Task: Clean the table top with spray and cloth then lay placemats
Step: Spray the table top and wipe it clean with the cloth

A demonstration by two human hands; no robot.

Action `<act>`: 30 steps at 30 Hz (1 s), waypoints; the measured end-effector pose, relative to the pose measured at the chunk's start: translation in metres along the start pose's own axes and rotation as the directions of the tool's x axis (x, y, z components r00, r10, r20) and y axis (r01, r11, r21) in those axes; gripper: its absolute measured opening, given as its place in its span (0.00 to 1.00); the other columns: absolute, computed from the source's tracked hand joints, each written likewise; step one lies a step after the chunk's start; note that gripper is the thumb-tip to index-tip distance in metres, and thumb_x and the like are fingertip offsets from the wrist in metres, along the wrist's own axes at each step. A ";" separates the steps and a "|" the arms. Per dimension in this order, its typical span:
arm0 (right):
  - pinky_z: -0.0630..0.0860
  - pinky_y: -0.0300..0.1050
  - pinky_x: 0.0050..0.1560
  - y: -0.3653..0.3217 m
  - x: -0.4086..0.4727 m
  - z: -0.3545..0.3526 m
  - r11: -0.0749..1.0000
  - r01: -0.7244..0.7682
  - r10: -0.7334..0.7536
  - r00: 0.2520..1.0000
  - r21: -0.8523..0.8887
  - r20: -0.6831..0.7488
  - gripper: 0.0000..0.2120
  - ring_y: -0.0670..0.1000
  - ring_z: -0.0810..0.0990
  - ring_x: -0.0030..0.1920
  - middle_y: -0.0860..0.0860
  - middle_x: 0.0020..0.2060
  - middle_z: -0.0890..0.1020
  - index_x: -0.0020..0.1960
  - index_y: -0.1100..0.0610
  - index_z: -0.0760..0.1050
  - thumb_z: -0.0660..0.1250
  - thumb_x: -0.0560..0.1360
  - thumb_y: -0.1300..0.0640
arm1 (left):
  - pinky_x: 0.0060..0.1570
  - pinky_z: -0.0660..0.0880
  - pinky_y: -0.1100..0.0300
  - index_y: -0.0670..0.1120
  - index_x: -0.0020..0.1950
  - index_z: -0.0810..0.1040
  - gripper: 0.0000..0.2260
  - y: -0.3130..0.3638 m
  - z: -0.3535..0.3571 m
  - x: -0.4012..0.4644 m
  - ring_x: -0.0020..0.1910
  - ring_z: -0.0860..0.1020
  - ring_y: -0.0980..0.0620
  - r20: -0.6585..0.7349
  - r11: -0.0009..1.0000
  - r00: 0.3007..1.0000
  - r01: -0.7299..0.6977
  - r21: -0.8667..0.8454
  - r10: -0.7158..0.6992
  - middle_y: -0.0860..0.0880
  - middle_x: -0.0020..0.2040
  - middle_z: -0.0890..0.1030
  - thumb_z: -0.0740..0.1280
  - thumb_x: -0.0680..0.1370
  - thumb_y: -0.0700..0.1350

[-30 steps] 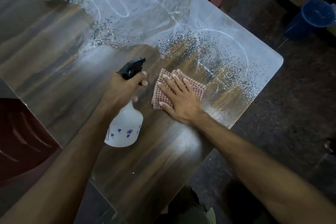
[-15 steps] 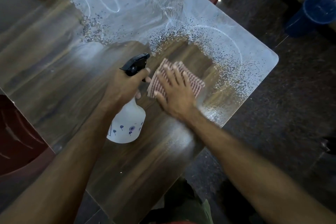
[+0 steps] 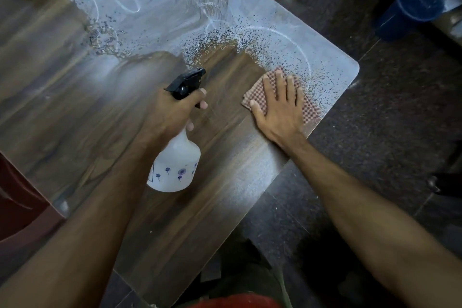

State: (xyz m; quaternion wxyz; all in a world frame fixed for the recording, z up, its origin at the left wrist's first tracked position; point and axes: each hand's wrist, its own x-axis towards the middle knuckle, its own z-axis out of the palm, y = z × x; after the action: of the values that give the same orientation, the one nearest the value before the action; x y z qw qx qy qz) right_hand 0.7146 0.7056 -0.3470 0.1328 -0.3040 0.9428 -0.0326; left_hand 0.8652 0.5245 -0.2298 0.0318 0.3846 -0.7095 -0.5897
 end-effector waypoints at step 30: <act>0.44 0.60 0.78 0.028 -0.074 0.024 0.992 0.126 -0.126 0.992 0.000 -0.026 0.33 0.55 0.47 0.80 0.53 0.81 0.50 0.81 0.46 0.49 0.43 0.80 0.33 | 0.36 0.71 0.56 0.57 0.56 0.79 0.09 0.014 0.026 -0.009 0.22 0.72 0.49 0.117 0.996 0.991 -0.072 0.048 0.066 0.49 0.42 0.86 0.69 0.76 0.52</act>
State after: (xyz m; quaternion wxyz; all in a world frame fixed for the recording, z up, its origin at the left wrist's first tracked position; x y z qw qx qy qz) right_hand 0.7633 0.7718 -0.3574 0.1185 -0.3625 0.9233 -0.0458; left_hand 0.8514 0.5504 -0.2223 0.0012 0.3260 -0.7380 -0.5908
